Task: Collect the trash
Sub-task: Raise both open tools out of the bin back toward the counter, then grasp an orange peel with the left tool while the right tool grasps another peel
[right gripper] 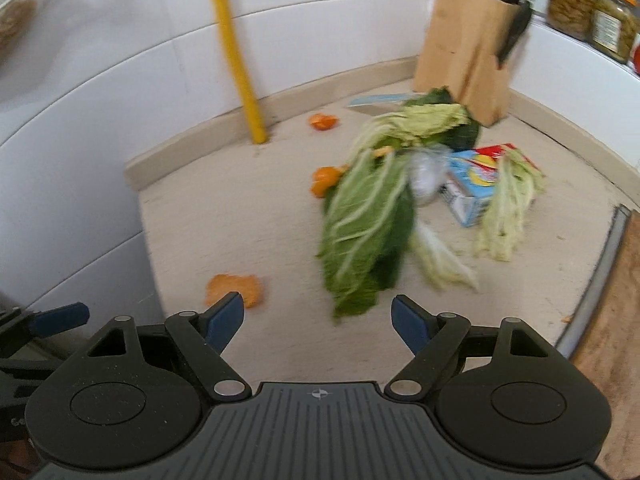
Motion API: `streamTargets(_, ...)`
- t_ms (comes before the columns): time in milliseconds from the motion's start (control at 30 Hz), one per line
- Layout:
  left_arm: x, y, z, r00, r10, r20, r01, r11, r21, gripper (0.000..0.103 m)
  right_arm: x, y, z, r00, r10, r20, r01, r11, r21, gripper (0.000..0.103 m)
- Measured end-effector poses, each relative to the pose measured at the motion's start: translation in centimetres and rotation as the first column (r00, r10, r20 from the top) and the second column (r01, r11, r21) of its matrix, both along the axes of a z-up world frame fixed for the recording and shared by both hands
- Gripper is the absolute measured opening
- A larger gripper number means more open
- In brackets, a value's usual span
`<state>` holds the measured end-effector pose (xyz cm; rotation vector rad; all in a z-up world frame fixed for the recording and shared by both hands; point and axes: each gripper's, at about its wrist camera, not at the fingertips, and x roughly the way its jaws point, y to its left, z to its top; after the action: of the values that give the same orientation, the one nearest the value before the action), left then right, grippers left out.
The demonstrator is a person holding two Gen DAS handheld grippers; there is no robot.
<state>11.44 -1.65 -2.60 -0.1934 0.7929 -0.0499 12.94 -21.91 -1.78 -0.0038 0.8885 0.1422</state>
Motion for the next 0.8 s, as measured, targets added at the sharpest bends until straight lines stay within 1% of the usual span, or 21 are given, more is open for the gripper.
streamTargets(133,1.7,-1.4,0.0,0.998,-0.057,0.017,0.057,0.998,0.011,0.072,0.6,-1.8,0.2,0.999,-0.043,0.002,0.043,0.999,0.007,0.086)
streamTargets(300,3.5,-2.9,-0.8,0.991,-0.13,0.023,0.129,0.99,0.049,0.072,1.7,-3.6,0.1,0.997,-0.078,0.002,0.078,0.997,0.016,0.086)
streamTargets(467,4.6,-3.7,-1.7,0.986,-0.166,0.036,0.162,0.983,0.084,0.071,2.8,-4.8,-0.5,0.996,-0.091,-0.012,0.091,0.995,0.032,0.086)
streamTargets(567,5.1,-4.0,-2.3,0.982,-0.188,0.021,0.186,0.978,0.091,0.071,3.4,-5.2,-0.9,0.996,-0.089,-0.021,0.09,0.995,0.044,0.086)
streamTargets(667,5.5,-4.5,-3.0,0.977,-0.212,-0.003,0.212,0.972,0.103,0.064,4.0,-5.4,-0.9,0.997,-0.076,-0.028,0.077,0.995,0.067,0.086)
streamTargets(767,6.1,-4.7,-3.6,0.977,-0.211,-0.03,0.213,0.972,0.101,0.057,4.6,-5.0,-0.6,0.999,-0.038,-0.014,0.039,0.997,0.071,0.086)
streamTargets(800,6.4,-4.7,-3.8,0.977,-0.21,-0.042,0.214,0.972,0.094,0.049,4.9,-4.8,-0.5,1.0,-0.021,-0.009,0.022,0.997,0.074,0.085)
